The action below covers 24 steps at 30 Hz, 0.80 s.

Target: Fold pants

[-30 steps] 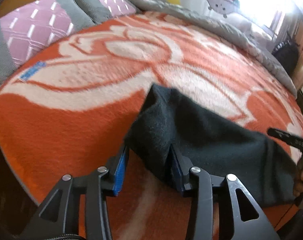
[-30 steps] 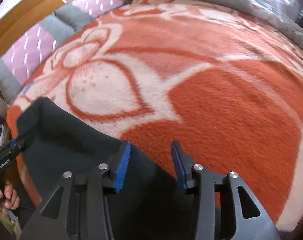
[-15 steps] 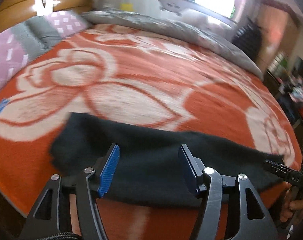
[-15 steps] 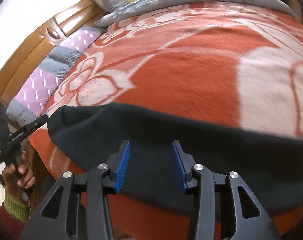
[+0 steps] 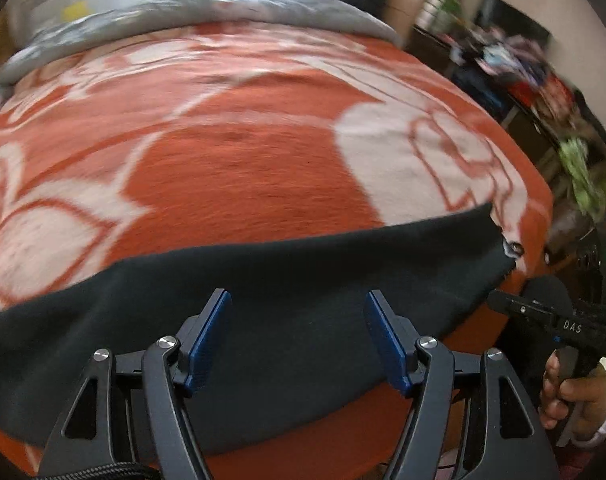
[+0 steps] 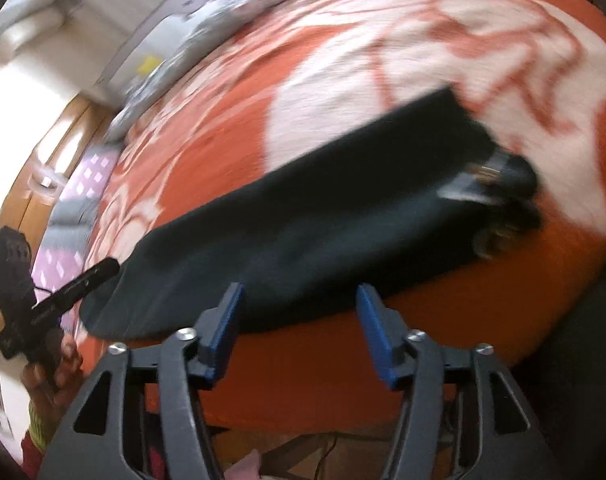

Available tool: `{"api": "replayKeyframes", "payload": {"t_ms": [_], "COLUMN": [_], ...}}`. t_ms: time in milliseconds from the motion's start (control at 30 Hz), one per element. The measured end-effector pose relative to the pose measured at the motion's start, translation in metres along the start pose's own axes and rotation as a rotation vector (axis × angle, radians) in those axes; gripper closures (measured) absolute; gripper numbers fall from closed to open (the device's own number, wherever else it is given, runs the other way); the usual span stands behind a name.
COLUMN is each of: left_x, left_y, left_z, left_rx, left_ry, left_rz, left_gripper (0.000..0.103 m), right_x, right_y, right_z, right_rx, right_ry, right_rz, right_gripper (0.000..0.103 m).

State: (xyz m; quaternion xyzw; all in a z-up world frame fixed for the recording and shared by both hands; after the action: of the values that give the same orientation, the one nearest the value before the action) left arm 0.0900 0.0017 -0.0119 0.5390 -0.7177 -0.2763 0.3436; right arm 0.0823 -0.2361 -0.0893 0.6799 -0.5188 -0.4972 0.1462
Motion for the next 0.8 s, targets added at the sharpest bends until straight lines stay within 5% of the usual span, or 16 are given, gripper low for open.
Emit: {"api": "replayKeyframes", "payload": {"t_ms": [267, 700, 800], "left_x": [0.066, 0.149, 0.165], "left_y": [-0.046, -0.137, -0.155], "left_z": [-0.03, -0.06, -0.063], "left_rx": [-0.107, -0.293, -0.319], "left_ry": [-0.188, -0.368, -0.401], "left_rz": [0.104, 0.26, 0.265], "left_gripper": [0.031, 0.029, 0.029], "right_x": [0.04, 0.073, 0.075], "right_y": [0.003, 0.012, 0.013], "right_z": [-0.01, -0.024, -0.024], "right_rx": [0.027, 0.12, 0.135], "right_ry": [-0.166, -0.254, -0.222], "right_rz": [0.058, 0.046, 0.058], "right_gripper": [0.041, 0.04, 0.05]}}
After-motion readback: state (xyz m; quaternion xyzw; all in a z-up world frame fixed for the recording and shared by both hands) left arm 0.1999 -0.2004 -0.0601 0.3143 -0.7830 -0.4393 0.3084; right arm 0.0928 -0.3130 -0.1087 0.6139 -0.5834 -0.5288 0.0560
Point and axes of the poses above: each gripper's, at about its wrist camera, not at the fingertips, and y roughly against the way its jaws point, x to its right, z to its underside, the point moved 5 cm from there along -y, roughly the way its jaws point, and after that the axes turned 7 degrees about x, right-handed, at the moved point
